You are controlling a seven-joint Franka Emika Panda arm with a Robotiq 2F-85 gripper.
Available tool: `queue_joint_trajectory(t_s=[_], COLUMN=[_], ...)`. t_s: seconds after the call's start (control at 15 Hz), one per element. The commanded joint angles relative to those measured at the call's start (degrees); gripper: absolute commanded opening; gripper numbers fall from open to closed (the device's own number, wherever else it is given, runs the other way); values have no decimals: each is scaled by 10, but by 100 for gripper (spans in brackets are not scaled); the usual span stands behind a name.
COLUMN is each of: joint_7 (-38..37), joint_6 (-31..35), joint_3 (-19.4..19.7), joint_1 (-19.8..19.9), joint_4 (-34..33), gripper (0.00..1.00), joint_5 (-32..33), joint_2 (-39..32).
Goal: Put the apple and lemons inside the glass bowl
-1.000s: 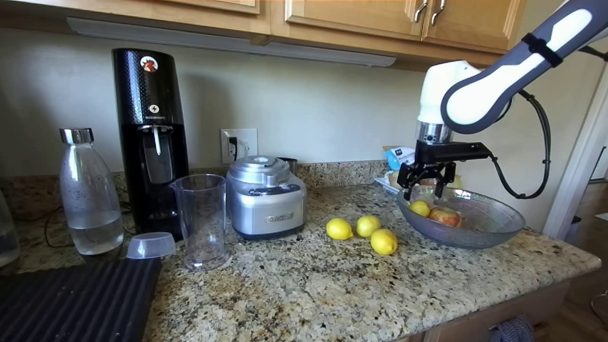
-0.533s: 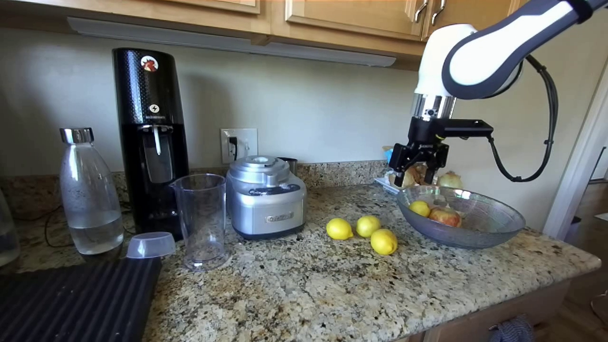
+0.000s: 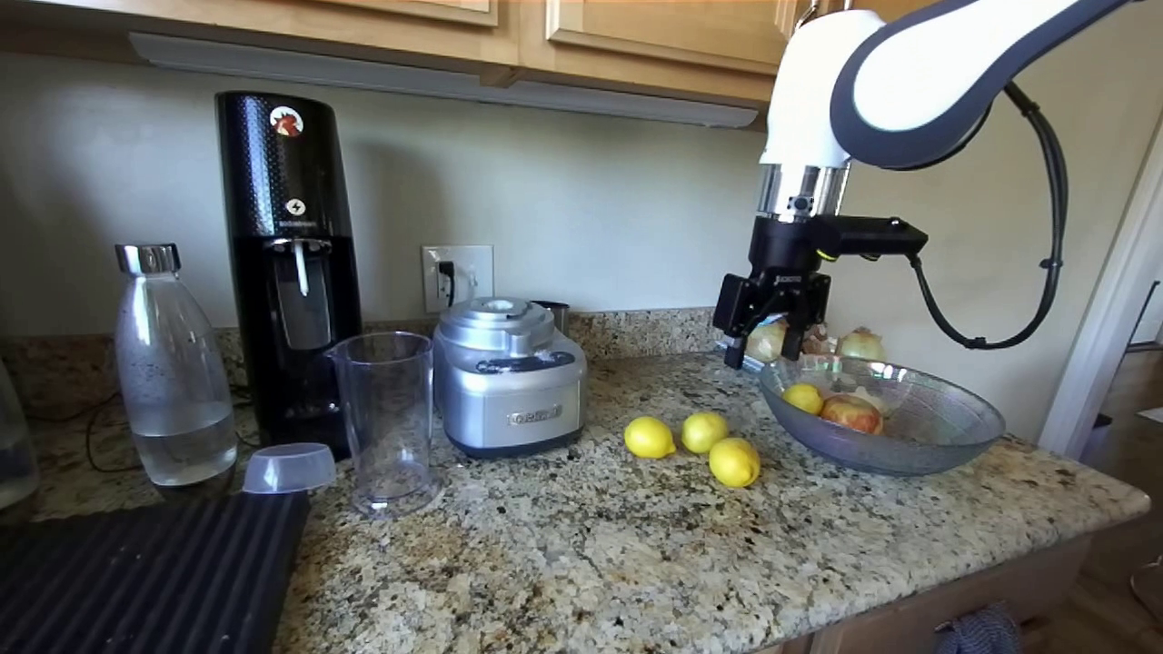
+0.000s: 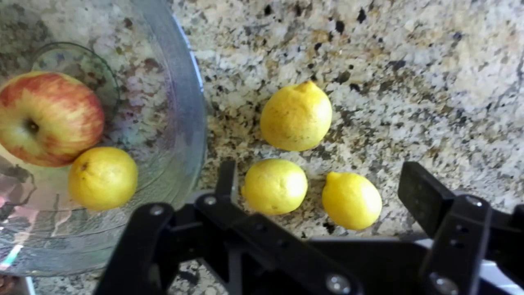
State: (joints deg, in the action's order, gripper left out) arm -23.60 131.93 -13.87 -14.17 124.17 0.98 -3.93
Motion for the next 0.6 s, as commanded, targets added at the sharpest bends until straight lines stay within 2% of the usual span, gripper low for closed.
queue_joint_trajectory(t_s=[0.0,0.27,0.53], joint_7=[-30,-120,-176], joint_6=[-45,-29,-26], joint_3=[-8,0,20], joint_1=[-18,-38,-49], joint_4=[-34,-61,-89], gripper=[100,100,100], joint_5=[-12,4,11], joint_2=[-32,-83,-131])
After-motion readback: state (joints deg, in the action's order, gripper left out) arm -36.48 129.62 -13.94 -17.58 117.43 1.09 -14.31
